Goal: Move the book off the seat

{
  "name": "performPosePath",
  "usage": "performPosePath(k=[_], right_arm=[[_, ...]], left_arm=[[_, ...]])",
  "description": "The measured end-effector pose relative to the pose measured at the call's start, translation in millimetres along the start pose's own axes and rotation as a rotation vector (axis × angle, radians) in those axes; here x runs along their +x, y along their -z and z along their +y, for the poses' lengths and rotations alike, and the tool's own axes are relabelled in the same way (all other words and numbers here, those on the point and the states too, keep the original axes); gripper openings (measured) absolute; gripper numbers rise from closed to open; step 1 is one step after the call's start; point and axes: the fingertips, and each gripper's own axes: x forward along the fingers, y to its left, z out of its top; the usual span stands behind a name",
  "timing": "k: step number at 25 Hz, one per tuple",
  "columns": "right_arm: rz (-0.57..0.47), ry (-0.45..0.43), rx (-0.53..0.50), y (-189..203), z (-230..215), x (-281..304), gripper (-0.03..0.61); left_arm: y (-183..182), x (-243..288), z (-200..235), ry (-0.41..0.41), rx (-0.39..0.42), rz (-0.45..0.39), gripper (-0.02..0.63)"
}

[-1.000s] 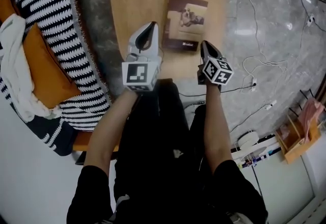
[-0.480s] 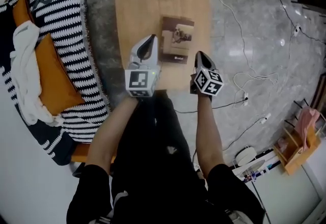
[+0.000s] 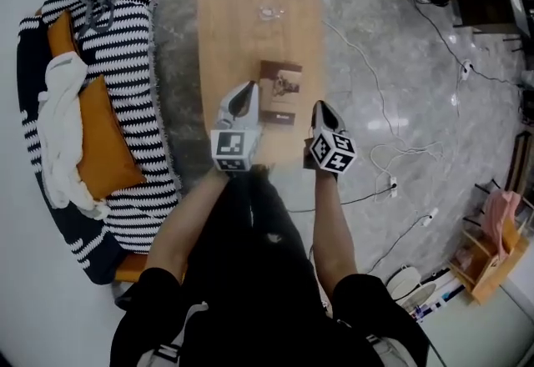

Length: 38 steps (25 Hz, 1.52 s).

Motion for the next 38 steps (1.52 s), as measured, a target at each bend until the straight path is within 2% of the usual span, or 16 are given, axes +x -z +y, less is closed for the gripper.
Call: performPosePath(k=[7, 11, 20, 26, 38], right_arm=[[-0.108, -0.017, -0.004, -52.1, 22.7, -61.3, 0.009], [-0.183, -0.042, -0.042, -86.3, 43.4, -95.2, 0.009], [-0.327, -0.110, -0.086, -150.1, 87.1, -156.5, 0.009], [-0.385, -0.148, -0.094, -168.7, 102.3, -187.6, 0.009], [-0.431, -0.158, -0.110, -174.5, 104.8, -210.9, 0.008]], left_arm=[[-44.3, -31.0, -27.4, -0.006, 0.020, -0.051, 0.006], [-65.9, -45.4, -37.8, -0.013, 0.033, -0.083, 0.006], [-97.4, -69.0, -58.8, -0.005, 0.061, -0.131, 0.005], [-114.8, -76.5, -72.4, 0.004, 0.082, -0.167, 0.006], [-125.7, -84.1, -89.1, 0.016, 0.100, -0.202, 0.005]])
